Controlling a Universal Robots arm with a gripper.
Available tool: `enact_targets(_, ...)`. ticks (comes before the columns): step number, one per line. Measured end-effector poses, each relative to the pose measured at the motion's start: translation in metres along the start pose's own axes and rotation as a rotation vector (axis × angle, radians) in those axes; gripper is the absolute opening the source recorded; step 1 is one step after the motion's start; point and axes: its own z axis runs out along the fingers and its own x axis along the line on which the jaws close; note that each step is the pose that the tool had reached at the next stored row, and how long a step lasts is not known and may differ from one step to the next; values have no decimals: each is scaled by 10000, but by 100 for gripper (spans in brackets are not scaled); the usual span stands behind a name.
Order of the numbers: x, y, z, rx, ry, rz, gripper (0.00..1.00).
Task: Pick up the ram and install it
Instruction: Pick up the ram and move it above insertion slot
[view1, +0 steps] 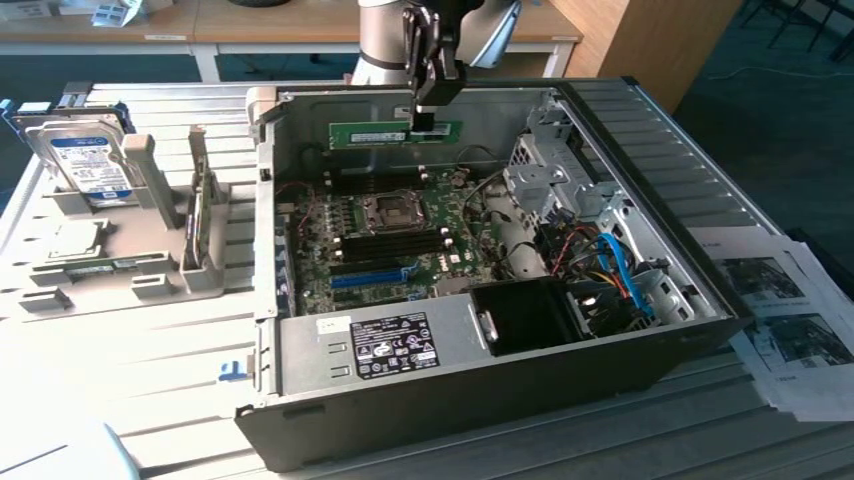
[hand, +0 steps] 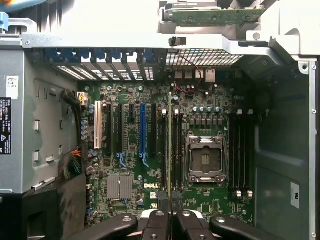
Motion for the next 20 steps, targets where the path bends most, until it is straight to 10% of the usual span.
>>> enact_targets(20,1,-1,56,92,-2,-10,12)
